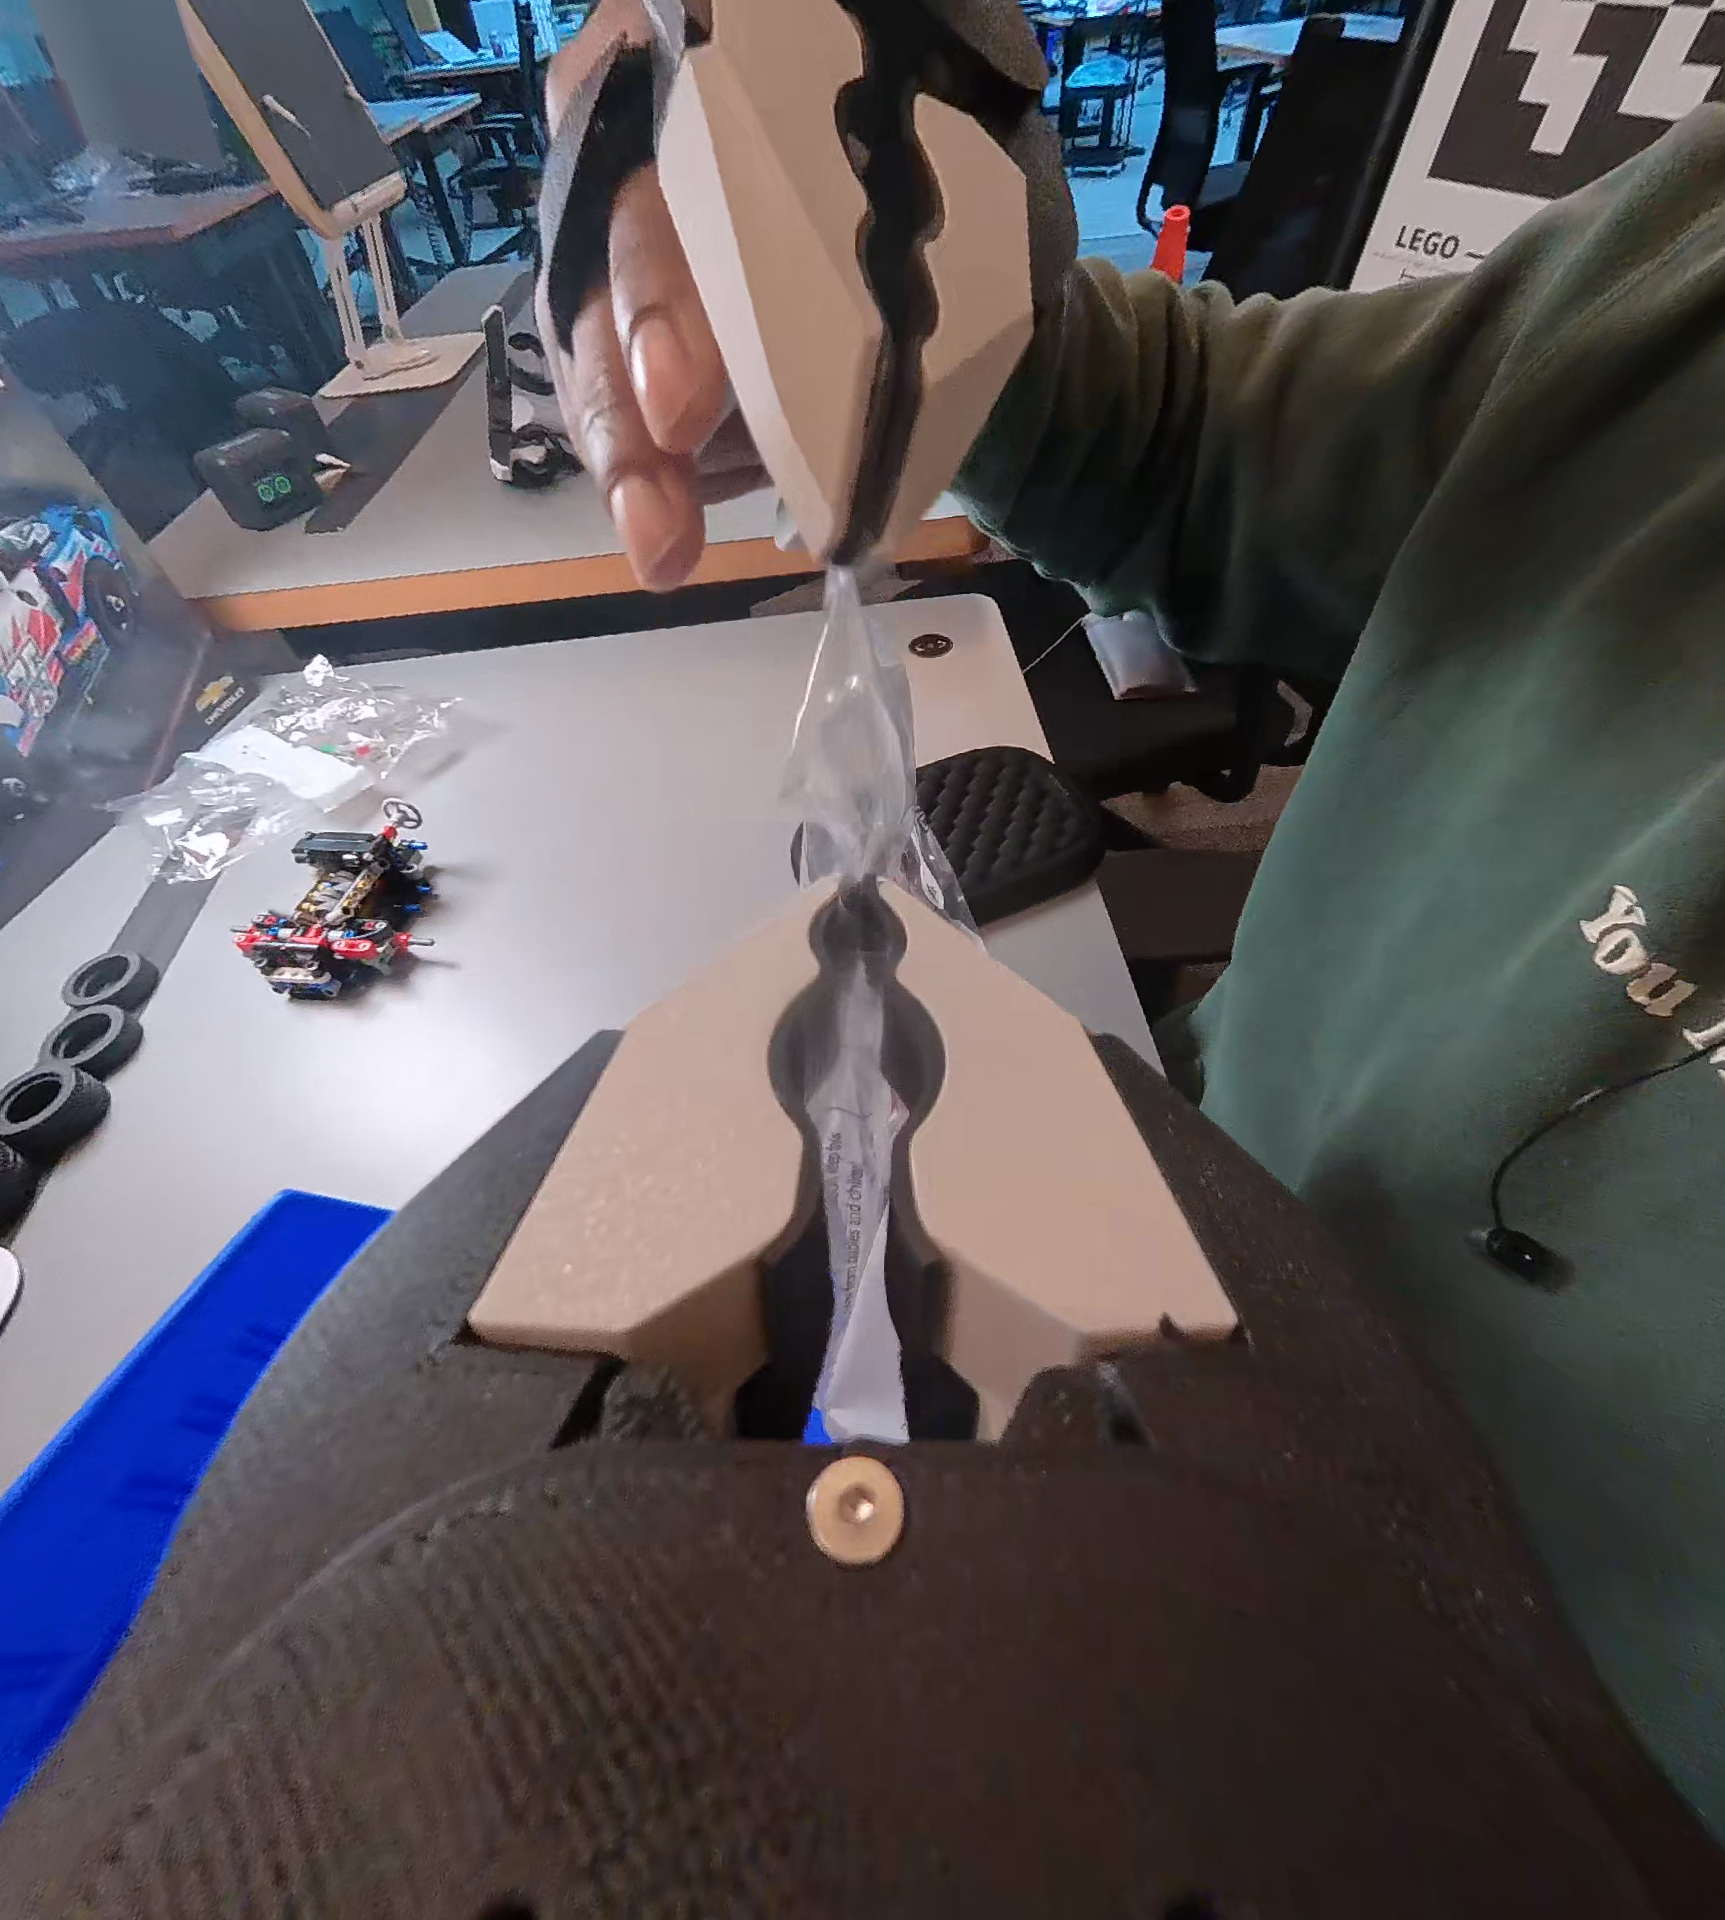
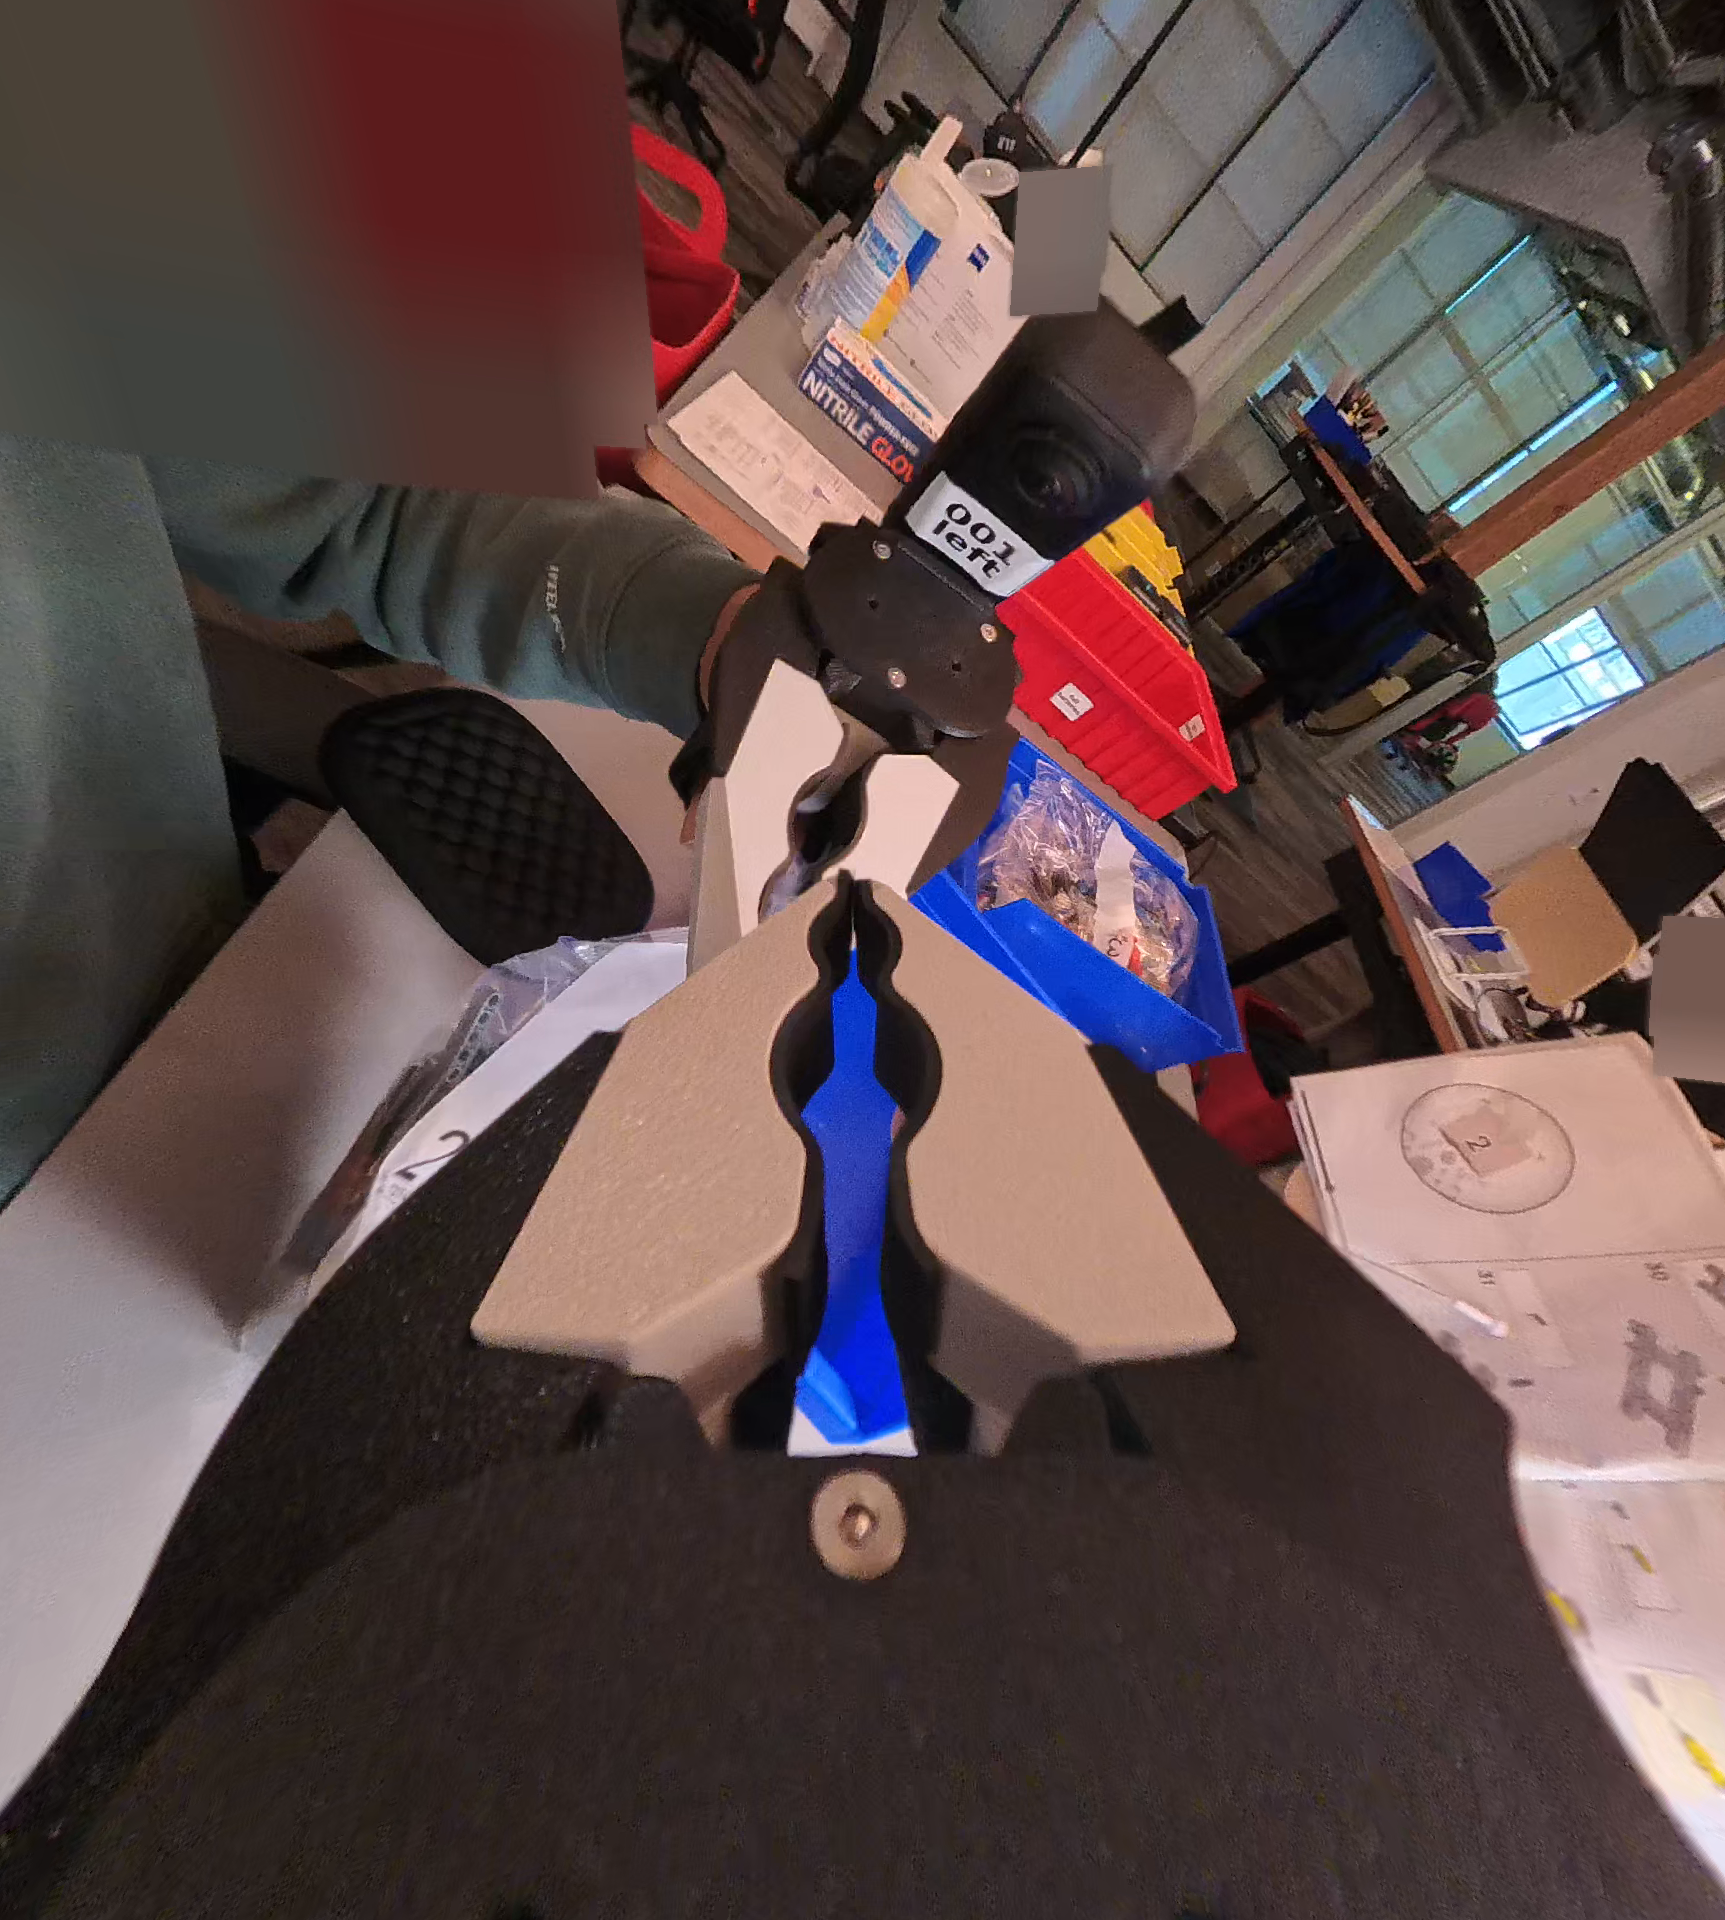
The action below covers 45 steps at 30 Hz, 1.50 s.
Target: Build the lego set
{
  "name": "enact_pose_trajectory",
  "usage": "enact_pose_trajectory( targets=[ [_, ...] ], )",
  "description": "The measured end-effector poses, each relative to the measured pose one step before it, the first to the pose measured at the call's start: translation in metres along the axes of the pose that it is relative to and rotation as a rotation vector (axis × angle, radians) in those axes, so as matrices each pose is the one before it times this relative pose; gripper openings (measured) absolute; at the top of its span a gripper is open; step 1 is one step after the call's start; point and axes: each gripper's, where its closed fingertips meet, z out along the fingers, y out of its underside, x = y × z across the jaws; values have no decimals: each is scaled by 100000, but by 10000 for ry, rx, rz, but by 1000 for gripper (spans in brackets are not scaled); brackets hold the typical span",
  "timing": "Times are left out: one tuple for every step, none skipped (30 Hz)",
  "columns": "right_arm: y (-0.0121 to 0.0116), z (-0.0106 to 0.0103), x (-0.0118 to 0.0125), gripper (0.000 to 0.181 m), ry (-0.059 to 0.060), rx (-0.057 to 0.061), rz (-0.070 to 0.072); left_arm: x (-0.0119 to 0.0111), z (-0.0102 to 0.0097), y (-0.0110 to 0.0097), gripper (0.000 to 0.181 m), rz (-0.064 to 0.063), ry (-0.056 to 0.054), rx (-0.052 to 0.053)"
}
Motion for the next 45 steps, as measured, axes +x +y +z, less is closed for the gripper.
enact_pose_trajectory(
  targets=[
    [88, -349, 54, 0, 6, 106, 159, 45, -171, 115, 0, -113, 22, 61],
    [267, -315, 1, 0, 4, 18, 124, 111, -143, 160, 0, -73, 48, 27],
    [246, -327, -24, 0, 10, 65, 136, 99, -162, 161, 0, -4, 14, 19],
    [229, -333, -39, 0, -6, 86, 202, 136, -169, 129, 0, -4, 8, -8],
    [235, -360, -15, 0, 26, 74, 168, 186, -190, 40, 0, 12, 21, 18],
    [253, -333, -48, 0, 17, 41, 138, 126, -193, -11, 0, 23, -29, 8],
    [179, -314, -37, 0, 32, 64, 129, 98, -159, 94, 0, 46, -35, -65],
    [62, -335, -69, 0, -10, 88, 140, -10, -142, 98, 0, 54, -73, -61],
    [38, -345, -46, 0, 13, 60, 111, 50, -127, 68, 0, 8, -12, -36],
    [166, -311, -27, 0, 50, -33, 28, 65, -101, 20, 0, -18, 5, 8],
    [226, -277, -121, 0, 21, -55, 38, 12, -87, 35, 0, -7, -34, 0],
    [113, -300, -142, 0, 17, 27, 91, 34, -90, 88, 0, 9, -25, -9],
    [140, -316, -179, 0, 11, 11, 87, 46, -103, 66, 0, -11, -7, 15],
    [185, -333, -100, 0, 62, -32, 46, -11, -105, 121, 0, -17, -36, -3],
    [116, -386, -68, 0, 78, -9, 40, -17, -98, 168, 0, -32, -23, -26],
    [-38, -440, -93, 0, 39, 69, 80, -78, -109, 104, 0, -66, -44, 18],
    [-15, -400, -119, 0, 37, 31, 63, -4, -77, 63, 0, -105, 22, 36],
    [143, -234, -175, 0, 38, -86, -31, 3, -35, 25, 0, -72, 10, 35],
    [180, -79, -338, 0, -19, -121, -61, -39, -4, 32, 0, -27, -32, -8],
    [6, -23, -454, 0, -79, -29, -16, -51, -10, 26, 0, -10, -51, -20],
    [-57, -50, -402, 0, -58, -11, -23, -56, -22, 26, 0, -32, -40, -6],
    [-17, -87, -289, 0, 2, -65, -89, -17, -24, 34, 0, -44, -12, 6],
    [-55, -170, -188, 0, 25, -33, -65, -89, -41, 47, 0, -69, -47, 19],
    [-25, -241, -104, 0, 26, -20, -5, -35, -67, 83, 0, -91, -12, 22],
    [-5, -348, 19, 0, 54, -8, 22, -222, -183, 180, 0, -54, -123, -3],
    [-108, -515, 132, 0, 95, 88, 81, -369, -319, 289, 0, -63, -194, -32],
    [-93, -604, 202, 0, 130, 98, 102, -171, -337, 264, 0, -110, -60, 32],
    [136, -506, 196, 0, 140, -31, 56, -20, -276, 165, 0, -113, 17, 95],
    [363, -327, 164, 0, 143, -153, -10, 3, -184, 186, 0, -51, -21, 23],
    [336, -217, 121, 0, 95, -135, 9, 77, -125, 103, 0, 21, -4, 16],
    [107, -189, 132, 0, 68, 8, 74, 155, -83, -30, 0, 36, 30, 46],
    [-22, -198, 182, 0, 63, 67, 83, 165, -23, -43, 0, 34, 25, 24],
    [-32, -185, 216, 0, 83, 40, 47, 89, 1, -35, 0, 35, -3, 11],
    [-6, -138, 211, 0, 92, 21, 23, 6, 1, -74, 0, 18, -34, 26],
    [27, -120, 187, 0, 80, 2, 45, -38, -23, -97, 0, -7, -38, 43],
    [56, -141, 231, 0, 98, 10, 74, -31, -36, -99, 0, -12, -27, 48],
    [102, -245, 324, 0, 121, 51, 124, -19, -82, -65, 0, 19, -26, 38],
    [334, -306, 420, 0, 136, 2, 211, 22, -129, -60, 0, 34, -12, 35],
    [740, -323, 638, 0, 227, -126, 246, 31, -159, -54, 0, 22, -18, 45],
    [1010, -330, 776, 0, 286, -146, 229, -1, -178, -33, 0, 14, -40, 31],
    [1063, -357, 647, 0, 174, -59, 340, -37, -185, 5, 0, 13, -57, 18],
    [986, -406, 589, 0, 102, 14, 420, -33, -201, 38, 0, -2, -50, 19],
    [914, -517, 720, 0, 201, 33, 304, -19, -204, 70, 0, -22, -35, 20],
    [932, -606, 765, 0, 233, -17, 228, -39, -205, 91, 0, -38, -38, 20],
    [827, -624, 729, 0, 196, 30, 282, -45, -183, 120, 0, -51, -30, 17]
  ],
)
